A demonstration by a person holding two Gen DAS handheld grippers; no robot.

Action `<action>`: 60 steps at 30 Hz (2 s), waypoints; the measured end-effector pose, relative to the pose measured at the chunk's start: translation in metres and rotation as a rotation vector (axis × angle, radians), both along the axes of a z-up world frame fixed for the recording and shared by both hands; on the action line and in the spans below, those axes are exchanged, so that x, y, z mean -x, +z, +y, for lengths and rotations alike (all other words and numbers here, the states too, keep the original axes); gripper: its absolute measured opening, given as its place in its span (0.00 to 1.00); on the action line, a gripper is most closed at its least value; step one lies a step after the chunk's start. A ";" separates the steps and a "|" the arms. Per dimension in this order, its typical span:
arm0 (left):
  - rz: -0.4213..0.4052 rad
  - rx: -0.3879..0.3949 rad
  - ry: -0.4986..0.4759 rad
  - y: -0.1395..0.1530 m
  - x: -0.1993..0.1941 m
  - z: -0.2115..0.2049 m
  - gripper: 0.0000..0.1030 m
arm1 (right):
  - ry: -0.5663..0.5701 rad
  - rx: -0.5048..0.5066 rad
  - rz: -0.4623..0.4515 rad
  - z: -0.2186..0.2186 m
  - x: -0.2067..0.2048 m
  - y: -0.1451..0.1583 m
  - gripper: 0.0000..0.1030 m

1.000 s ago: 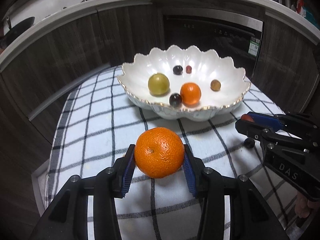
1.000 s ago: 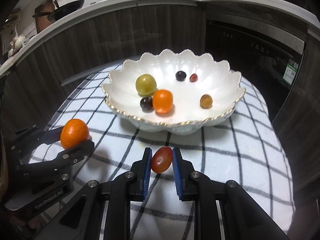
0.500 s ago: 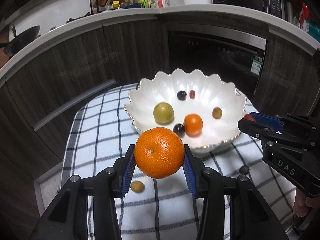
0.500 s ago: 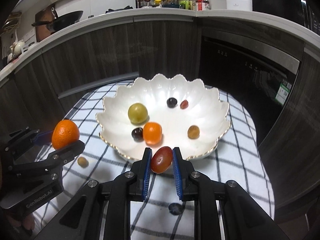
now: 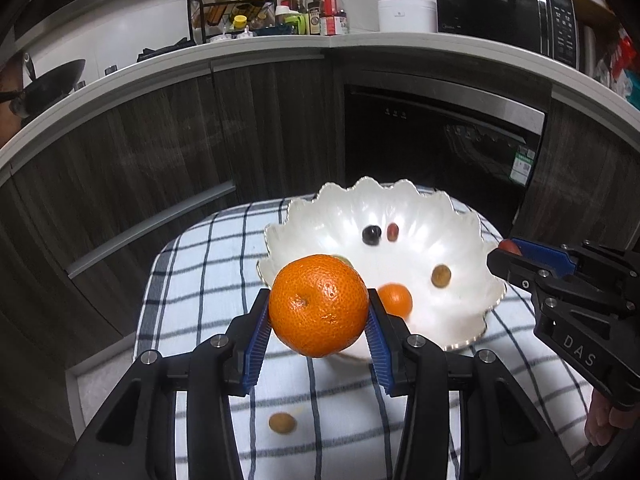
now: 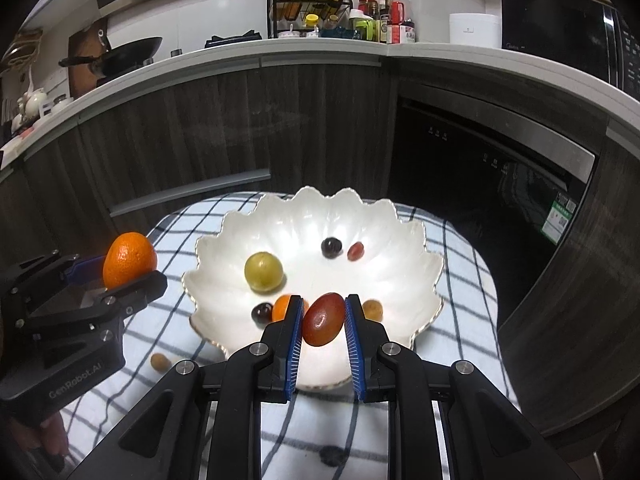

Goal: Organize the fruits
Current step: 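Carry the orange and red grape over the white bowl with both tools, then open both tools to drop the orange and grape into the bowl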

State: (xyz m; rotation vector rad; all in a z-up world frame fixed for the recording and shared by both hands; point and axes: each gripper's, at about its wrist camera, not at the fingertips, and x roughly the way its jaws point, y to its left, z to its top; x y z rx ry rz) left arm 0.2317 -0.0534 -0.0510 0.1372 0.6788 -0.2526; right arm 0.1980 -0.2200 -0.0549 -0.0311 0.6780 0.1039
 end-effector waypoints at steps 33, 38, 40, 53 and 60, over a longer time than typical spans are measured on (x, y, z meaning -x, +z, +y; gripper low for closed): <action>0.049 0.002 0.008 -0.020 -0.087 -0.010 0.43 | -0.030 0.017 0.002 -0.014 -0.080 -0.001 0.22; 0.061 0.013 0.018 -0.025 -0.095 -0.006 0.43 | -0.023 0.030 0.005 -0.012 -0.088 -0.004 0.22; 0.065 0.015 0.017 -0.026 -0.096 -0.006 0.43 | -0.021 0.033 0.005 -0.010 -0.090 -0.005 0.22; 0.091 0.006 0.010 -0.037 -0.104 -0.005 0.44 | -0.021 0.040 0.029 -0.007 -0.100 -0.017 0.22; 0.049 -0.014 0.002 -0.036 -0.099 -0.007 0.63 | -0.036 0.055 0.028 -0.008 -0.099 -0.019 0.22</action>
